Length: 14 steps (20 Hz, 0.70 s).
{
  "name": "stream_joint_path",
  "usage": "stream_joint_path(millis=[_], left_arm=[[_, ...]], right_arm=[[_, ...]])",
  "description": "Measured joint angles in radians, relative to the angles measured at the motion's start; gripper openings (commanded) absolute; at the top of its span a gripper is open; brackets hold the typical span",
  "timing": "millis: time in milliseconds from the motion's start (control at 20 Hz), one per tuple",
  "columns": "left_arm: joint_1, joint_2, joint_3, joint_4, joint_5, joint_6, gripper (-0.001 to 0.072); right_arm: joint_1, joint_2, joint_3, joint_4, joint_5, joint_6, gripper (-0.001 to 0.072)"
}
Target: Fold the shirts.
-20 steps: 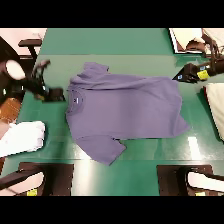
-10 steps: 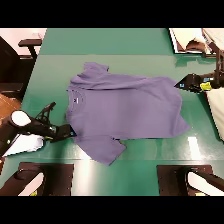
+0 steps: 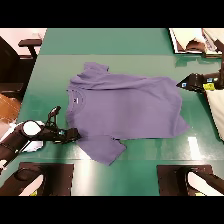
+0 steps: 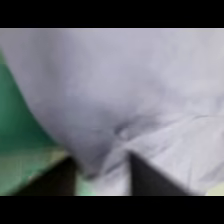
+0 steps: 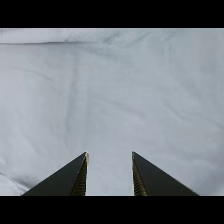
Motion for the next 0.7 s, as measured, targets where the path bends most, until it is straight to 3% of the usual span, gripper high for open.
stream_joint_path(millis=[350, 400, 450, 500, 550, 650, 700], left_arm=[[-0.006, 0.001, 0.105, 0.024, -0.005, 0.015, 0.0025], [-0.006, 0.001, 0.131, 0.031, -0.008, 0.02, 0.0024], [-0.006, 0.001, 0.153, 0.038, -0.011, 0.023, 0.0025], [-0.006, 0.001, 0.171, 0.042, -0.012, 0.025, 0.0025], [-0.006, 0.001, 0.184, 0.044, -0.011, 0.027, 0.0025], [-0.006, 0.001, 0.201, 0.048, -0.006, 0.03, 0.0025], [-0.006, 0.001, 0.206, 0.05, -0.006, 0.031, 0.0025]], right_arm=[[-0.117, -0.001, -0.053, -0.049, 0.085, 0.0, 0.0327], [-0.155, 0.001, -0.09, -0.077, 0.101, 0.0, 0.0394], [-0.202, 0.005, -0.14, -0.109, 0.114, 0.0, 0.0522], [-0.253, 0.008, -0.196, -0.133, 0.117, 0.0, 0.0528], [-0.305, 0.01, -0.251, -0.145, 0.119, 0.001, 0.0501], [-0.413, 0.012, -0.362, -0.154, 0.112, 0.002, 0.0379], [-0.464, 0.012, -0.415, -0.146, 0.096, 0.002, 0.0374]])
